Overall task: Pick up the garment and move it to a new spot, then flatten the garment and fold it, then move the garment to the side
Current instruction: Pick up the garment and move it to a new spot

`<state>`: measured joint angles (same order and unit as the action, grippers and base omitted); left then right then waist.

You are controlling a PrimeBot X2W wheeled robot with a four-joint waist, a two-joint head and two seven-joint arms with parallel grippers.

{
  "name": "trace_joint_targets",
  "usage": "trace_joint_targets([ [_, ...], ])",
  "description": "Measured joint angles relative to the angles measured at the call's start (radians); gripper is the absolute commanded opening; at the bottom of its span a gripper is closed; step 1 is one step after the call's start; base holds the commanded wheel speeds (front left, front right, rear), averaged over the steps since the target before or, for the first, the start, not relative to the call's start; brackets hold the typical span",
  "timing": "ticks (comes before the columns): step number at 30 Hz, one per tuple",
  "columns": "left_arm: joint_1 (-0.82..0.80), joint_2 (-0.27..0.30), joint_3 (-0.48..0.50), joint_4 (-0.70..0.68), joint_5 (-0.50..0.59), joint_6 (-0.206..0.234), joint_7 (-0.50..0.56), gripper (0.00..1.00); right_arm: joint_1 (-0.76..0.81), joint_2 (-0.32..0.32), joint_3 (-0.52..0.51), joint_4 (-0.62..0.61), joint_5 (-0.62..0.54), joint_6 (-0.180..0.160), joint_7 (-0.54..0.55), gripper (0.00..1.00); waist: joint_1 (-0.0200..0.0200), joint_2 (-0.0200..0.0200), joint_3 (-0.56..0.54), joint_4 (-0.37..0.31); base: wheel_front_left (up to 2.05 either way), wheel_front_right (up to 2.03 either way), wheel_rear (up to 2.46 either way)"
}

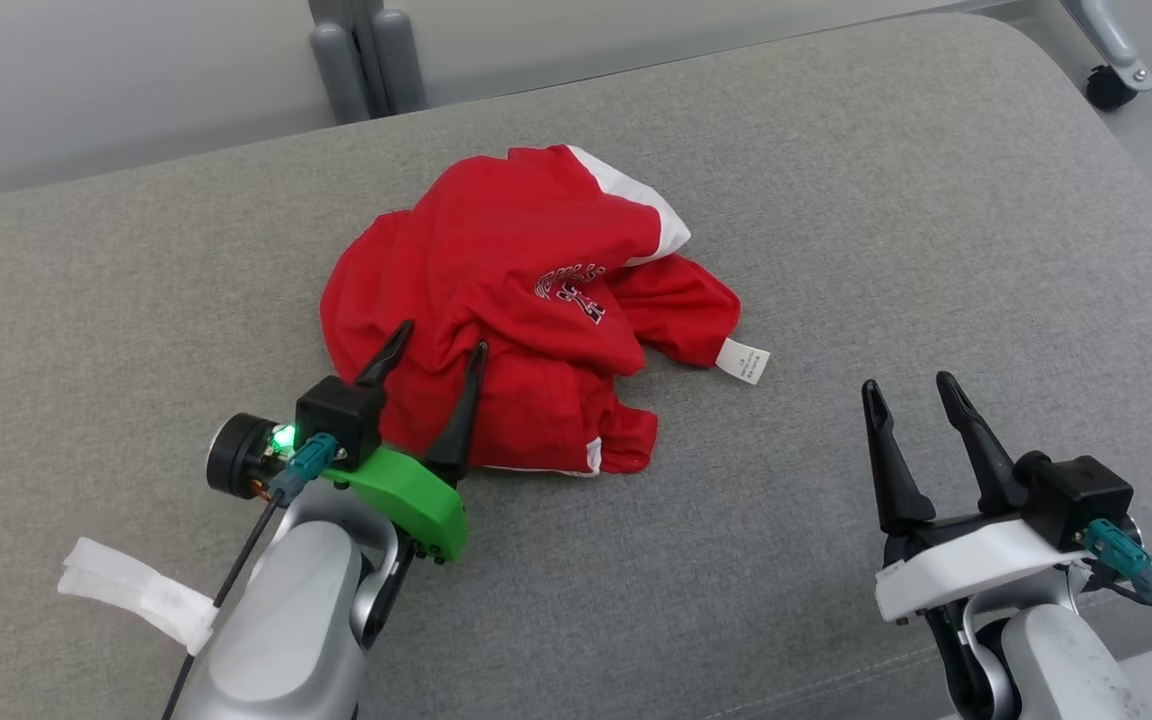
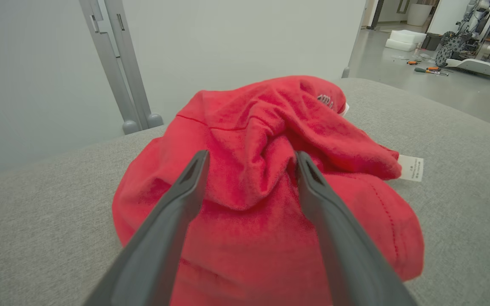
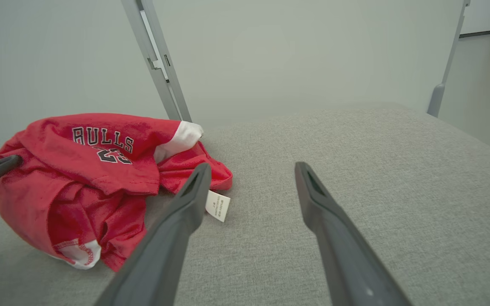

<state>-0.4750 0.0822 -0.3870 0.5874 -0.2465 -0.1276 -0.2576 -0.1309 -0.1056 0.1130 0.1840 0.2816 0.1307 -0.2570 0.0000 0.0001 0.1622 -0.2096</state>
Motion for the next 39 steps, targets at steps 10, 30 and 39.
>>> trace_joint_targets([
  [10,-0.067,0.008,-0.028,0.015,-0.014,-0.001,-0.004,0.0,-0.005,0.002,-0.002,0.016,0.003,0.0,-0.005,1.0,0.0,0.0,0.0,-0.021,0.0,0.0,0.0],
  [30,-0.582,-0.008,-0.133,-0.097,-0.045,-0.003,0.015,0.0,0.002,0.029,-0.011,0.02,0.014,0.0,-0.006,1.0,0.0,0.0,-0.032,-0.04,0.0,0.0,0.0],
  [39,-0.624,0.003,-0.134,-0.063,-0.059,-0.003,0.011,0.0,0.004,0.034,-0.023,0.019,0.015,0.0,-0.006,1.0,0.0,0.0,-0.026,-0.046,0.0,0.0,0.0],
])
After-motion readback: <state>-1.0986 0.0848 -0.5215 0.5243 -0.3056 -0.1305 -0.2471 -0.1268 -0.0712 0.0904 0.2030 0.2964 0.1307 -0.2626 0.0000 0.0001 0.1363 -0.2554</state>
